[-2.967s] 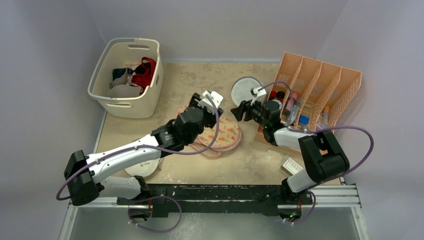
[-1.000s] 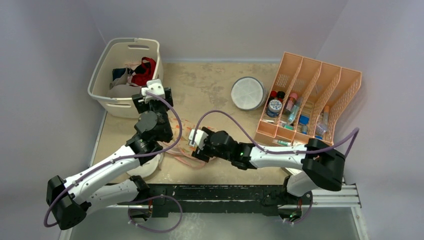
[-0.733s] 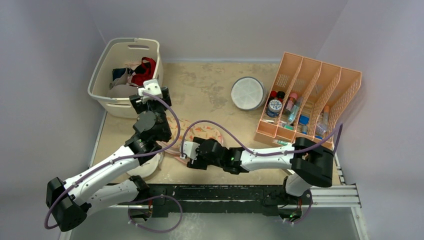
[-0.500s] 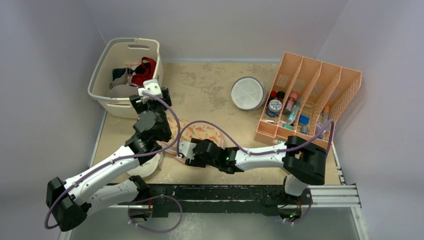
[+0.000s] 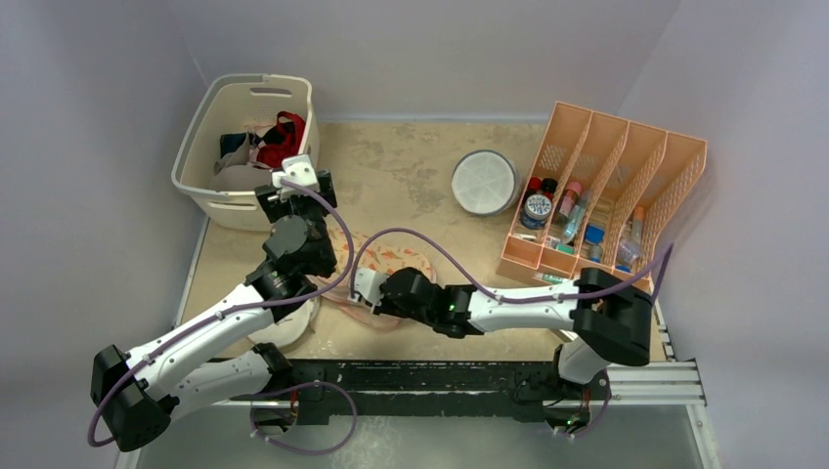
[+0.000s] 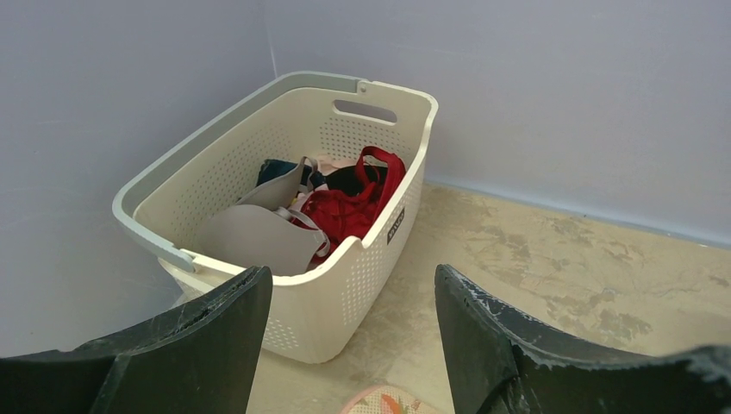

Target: Unzip the laundry bag and remove the bra

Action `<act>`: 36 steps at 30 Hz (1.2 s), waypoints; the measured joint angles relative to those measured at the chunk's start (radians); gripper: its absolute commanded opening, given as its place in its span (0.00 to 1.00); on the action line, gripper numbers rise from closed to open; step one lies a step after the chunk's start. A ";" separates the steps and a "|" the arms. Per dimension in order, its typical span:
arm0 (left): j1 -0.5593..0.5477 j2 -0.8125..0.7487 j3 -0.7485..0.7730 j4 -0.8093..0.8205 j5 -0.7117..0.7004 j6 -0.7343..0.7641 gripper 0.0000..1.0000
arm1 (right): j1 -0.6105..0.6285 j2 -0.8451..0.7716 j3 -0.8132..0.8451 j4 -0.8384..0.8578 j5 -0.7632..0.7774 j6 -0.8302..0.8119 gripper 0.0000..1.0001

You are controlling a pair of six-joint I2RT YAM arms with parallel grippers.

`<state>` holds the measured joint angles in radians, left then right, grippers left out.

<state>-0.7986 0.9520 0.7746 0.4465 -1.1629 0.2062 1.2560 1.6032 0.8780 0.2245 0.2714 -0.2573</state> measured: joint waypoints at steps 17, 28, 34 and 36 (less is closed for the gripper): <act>0.006 0.009 0.000 -0.023 0.008 -0.037 0.69 | -0.283 -0.124 -0.045 0.161 -0.211 0.121 0.13; 0.006 0.064 0.001 -0.071 0.032 -0.075 0.68 | -0.616 -0.005 -0.044 0.280 -0.419 0.249 0.18; 0.008 0.069 0.001 -0.081 0.039 -0.088 0.69 | -0.682 0.051 0.005 0.226 -0.327 0.287 0.37; 0.011 0.071 0.002 -0.082 0.041 -0.091 0.68 | -0.688 0.053 0.024 0.209 -0.278 0.291 0.50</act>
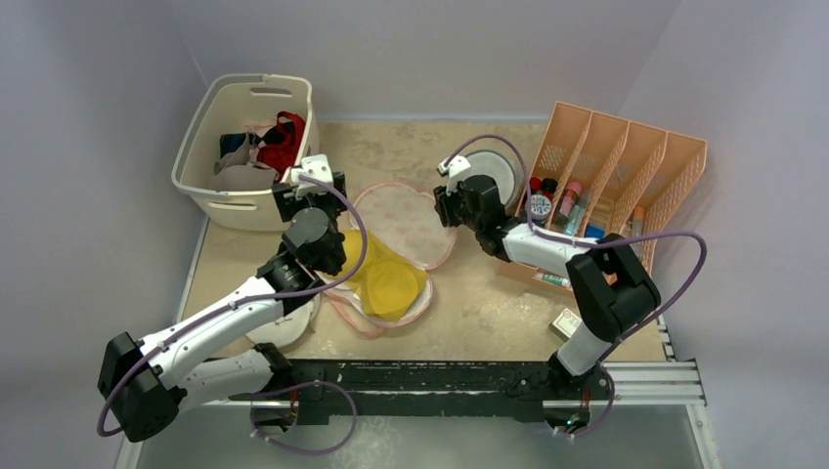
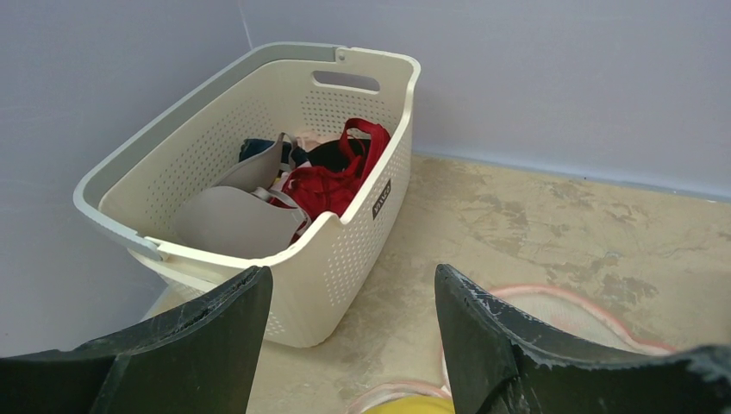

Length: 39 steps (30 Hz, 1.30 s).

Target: Unzip the laundry bag and remove the bra

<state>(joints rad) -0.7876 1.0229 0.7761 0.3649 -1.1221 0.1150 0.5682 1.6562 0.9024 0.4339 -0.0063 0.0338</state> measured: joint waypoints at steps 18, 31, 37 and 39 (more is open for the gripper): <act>0.002 0.058 0.019 -0.045 0.022 -0.004 0.71 | 0.000 -0.100 -0.185 0.220 -0.213 0.008 0.74; 0.002 0.105 0.042 -0.115 0.211 -0.042 0.72 | -0.008 0.233 -0.037 0.189 -0.402 0.153 0.74; 0.001 0.129 0.087 -0.219 0.325 -0.182 0.71 | -0.063 0.229 -0.022 0.150 -0.348 0.188 0.75; 0.001 0.129 0.100 -0.268 0.360 -0.276 0.72 | -0.100 0.229 -0.016 0.140 -0.335 0.203 0.75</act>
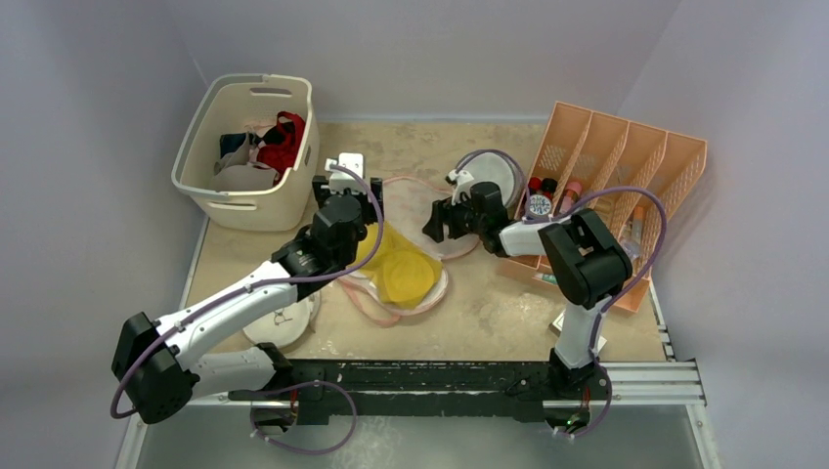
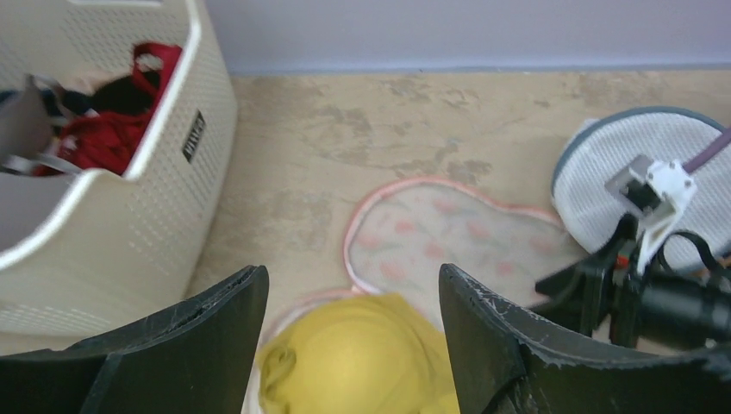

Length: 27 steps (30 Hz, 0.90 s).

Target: Unzip the laundry bag and remove the bra

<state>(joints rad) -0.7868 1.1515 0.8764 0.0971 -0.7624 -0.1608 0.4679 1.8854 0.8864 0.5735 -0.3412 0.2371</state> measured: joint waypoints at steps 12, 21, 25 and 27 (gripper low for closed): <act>-0.025 0.008 -0.070 -0.198 0.364 -0.437 0.73 | -0.063 -0.008 0.005 -0.012 -0.002 0.018 0.76; -0.362 0.327 0.117 -0.375 0.284 -0.346 0.51 | -0.063 -0.030 -0.008 -0.012 -0.017 0.018 0.76; -0.421 0.407 0.174 -0.415 0.217 -0.280 0.39 | -0.063 -0.040 -0.012 -0.013 -0.016 0.018 0.76; -0.423 0.436 0.185 -0.416 0.204 -0.260 0.37 | -0.063 -0.044 -0.012 -0.013 -0.016 0.018 0.76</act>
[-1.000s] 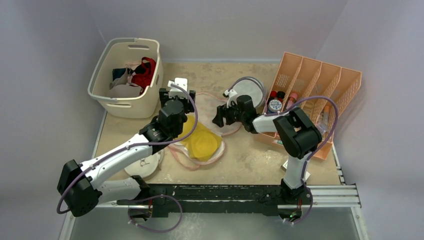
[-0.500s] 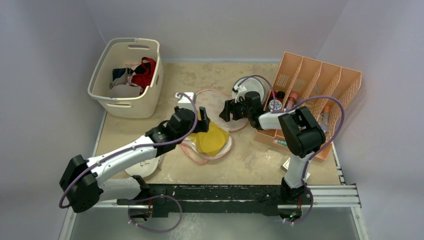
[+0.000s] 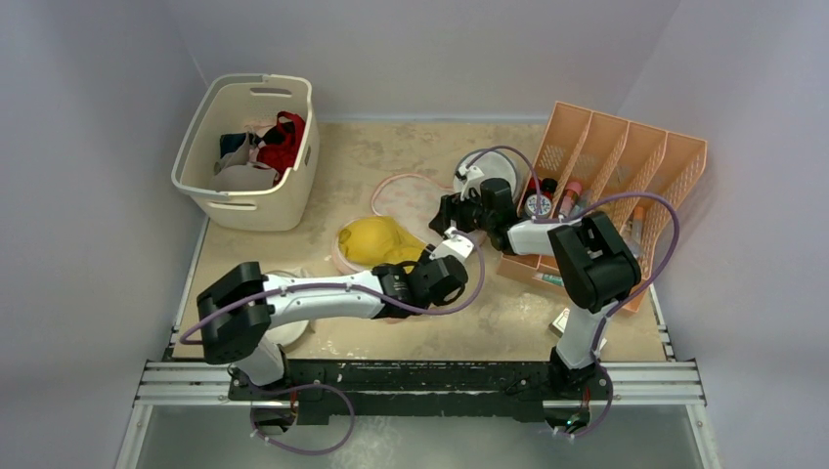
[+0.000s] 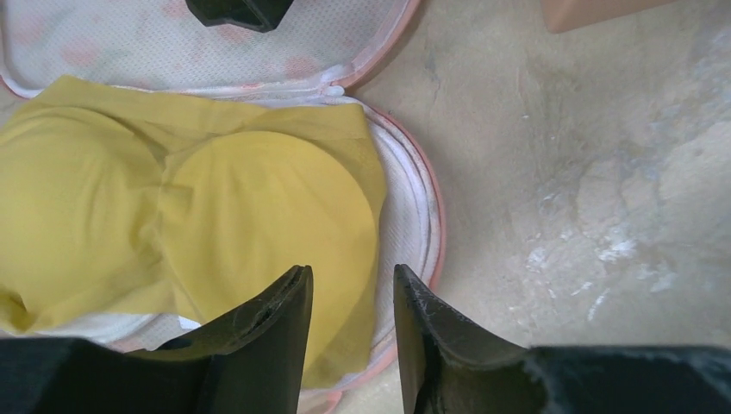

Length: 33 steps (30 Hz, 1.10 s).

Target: Unzip the laundry bag and remove the bra

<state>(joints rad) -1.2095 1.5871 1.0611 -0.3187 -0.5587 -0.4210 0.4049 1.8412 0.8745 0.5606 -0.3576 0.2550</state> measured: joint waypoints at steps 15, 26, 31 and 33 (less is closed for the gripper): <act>-0.035 0.175 0.042 -0.009 -0.073 0.049 0.37 | 0.000 -0.002 0.000 -0.002 -0.002 0.000 0.76; -0.117 0.344 0.172 -0.124 -0.280 0.109 0.26 | 0.000 -0.002 0.000 -0.002 -0.010 0.000 0.77; -0.150 0.378 0.194 -0.170 -0.366 0.130 0.25 | 0.000 -0.002 0.000 -0.002 -0.026 0.000 0.77; -0.156 0.380 0.194 -0.182 -0.385 0.138 0.26 | 0.000 -0.002 0.000 -0.002 -0.028 0.000 0.77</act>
<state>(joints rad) -1.3651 1.9667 1.2549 -0.5011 -0.9432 -0.2832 0.4049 1.8389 0.8745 0.5591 -0.3855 0.2554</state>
